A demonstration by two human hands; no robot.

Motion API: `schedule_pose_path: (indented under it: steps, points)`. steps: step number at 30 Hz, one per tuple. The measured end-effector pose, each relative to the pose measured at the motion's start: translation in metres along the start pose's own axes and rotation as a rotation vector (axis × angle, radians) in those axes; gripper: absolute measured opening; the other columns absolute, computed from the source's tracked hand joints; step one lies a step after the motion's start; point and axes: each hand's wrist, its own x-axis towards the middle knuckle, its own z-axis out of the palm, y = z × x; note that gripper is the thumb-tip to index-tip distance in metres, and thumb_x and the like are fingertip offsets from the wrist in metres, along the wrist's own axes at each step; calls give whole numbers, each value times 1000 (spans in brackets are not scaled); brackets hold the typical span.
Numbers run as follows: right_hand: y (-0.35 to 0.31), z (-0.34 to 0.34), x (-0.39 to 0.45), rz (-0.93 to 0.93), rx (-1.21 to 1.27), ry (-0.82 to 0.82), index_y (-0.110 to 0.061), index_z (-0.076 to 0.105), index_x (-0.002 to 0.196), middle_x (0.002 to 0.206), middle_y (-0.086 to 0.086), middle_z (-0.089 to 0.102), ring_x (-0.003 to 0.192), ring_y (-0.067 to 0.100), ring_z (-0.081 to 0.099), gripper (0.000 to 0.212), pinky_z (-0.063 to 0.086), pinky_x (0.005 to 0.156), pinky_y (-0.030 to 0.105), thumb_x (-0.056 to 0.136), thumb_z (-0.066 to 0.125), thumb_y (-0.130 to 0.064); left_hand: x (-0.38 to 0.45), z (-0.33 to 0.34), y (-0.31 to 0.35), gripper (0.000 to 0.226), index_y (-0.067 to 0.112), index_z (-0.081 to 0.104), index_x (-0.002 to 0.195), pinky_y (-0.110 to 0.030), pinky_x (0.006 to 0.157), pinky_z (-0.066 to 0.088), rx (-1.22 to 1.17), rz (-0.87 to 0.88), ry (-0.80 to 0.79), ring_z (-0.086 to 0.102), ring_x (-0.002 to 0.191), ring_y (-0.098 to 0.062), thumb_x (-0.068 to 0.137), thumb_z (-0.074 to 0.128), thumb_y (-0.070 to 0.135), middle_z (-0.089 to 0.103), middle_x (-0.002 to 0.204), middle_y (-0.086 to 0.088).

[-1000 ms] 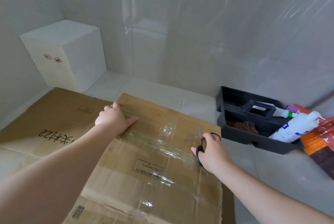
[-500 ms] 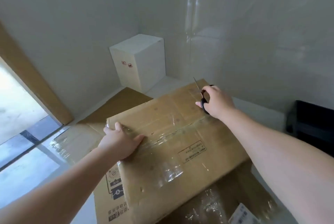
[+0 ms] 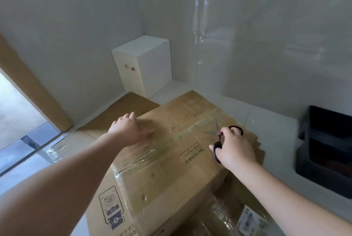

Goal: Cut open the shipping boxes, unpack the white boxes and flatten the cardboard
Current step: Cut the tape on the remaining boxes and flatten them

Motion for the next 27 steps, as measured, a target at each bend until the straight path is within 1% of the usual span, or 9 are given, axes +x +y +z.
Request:
schedule_pose_path:
  steps: [3, 6, 8, 12, 16, 20, 23, 24, 27]
  points:
    - [17, -12, -21, 30, 28, 13, -27, 45, 117, 128, -2, 43, 94, 26, 57, 45, 42, 65, 27, 84, 62, -51, 13, 7, 6, 83, 17, 43, 120, -40, 94, 42, -16, -35, -23, 50, 114, -26, 71, 43, 84, 53, 123, -3]
    - [21, -11, -36, 130, 187, -31, -28, 45, 121, 130, -6, 48, 86, 14, 48, 50, 39, 63, 23, 83, 65, -52, 18, 14, 11, 85, 17, 45, 121, -41, 93, 42, -27, -61, -5, 49, 114, -27, 71, 39, 85, 53, 121, -4]
    - [17, -3, -43, 145, 289, -21, -25, 46, 124, 131, -6, 47, 87, 10, 43, 52, 39, 68, 21, 83, 67, -48, 20, 16, 12, 87, 17, 46, 123, -41, 94, 41, -39, -55, 20, 48, 115, -28, 70, 39, 86, 52, 123, -5]
    - [8, 11, -47, 105, 419, 65, -25, 47, 112, 121, -8, 45, 87, 10, 45, 42, 34, 56, 8, 81, 72, -41, 17, 12, 14, 88, 18, 44, 125, -41, 92, 42, -38, -41, 25, 49, 114, -28, 70, 41, 86, 52, 121, -6]
    - [2, 9, -24, 66, 502, 117, -25, 51, 115, 111, -11, 49, 97, 10, 48, 48, 38, 78, 22, 77, 76, -43, -1, -3, 18, 83, 21, 37, 129, -43, 88, 47, -55, -94, -47, 52, 105, -28, 73, 44, 81, 50, 117, -6]
    - [-8, -8, 24, 21, 612, 180, -21, 54, 116, 115, -6, 55, 104, 15, 52, 49, 38, 84, 24, 77, 78, -39, -34, -8, 10, 90, 22, 27, 134, -41, 81, 54, -150, -185, -126, 58, 94, -28, 71, 45, 82, 47, 120, -10]
    - [-22, -13, 55, -69, 702, 60, -19, 54, 119, 121, 1, 57, 112, 20, 55, 51, 44, 96, 33, 76, 80, -30, -62, 5, -1, 92, 21, 30, 135, -40, 79, 52, -158, -171, -76, 56, 98, -31, 68, 51, 80, 47, 122, -13]
    - [-28, -10, 61, -106, 687, 0, -18, 54, 123, 123, 3, 56, 112, 21, 54, 54, 45, 96, 34, 77, 80, -27, -70, 10, -3, 90, 22, 32, 136, -41, 81, 51, -135, -121, -52, 55, 101, -33, 69, 51, 79, 46, 123, -13]
    - [-42, 5, 63, -182, 366, -59, -18, 56, 123, 119, 7, 51, 98, 23, 53, 51, 41, 77, 25, 78, 78, -28, -84, 21, 1, 96, 30, 27, 141, -42, 93, 47, -23, 63, -123, 43, 121, -34, 64, 40, 87, 30, 140, -10]
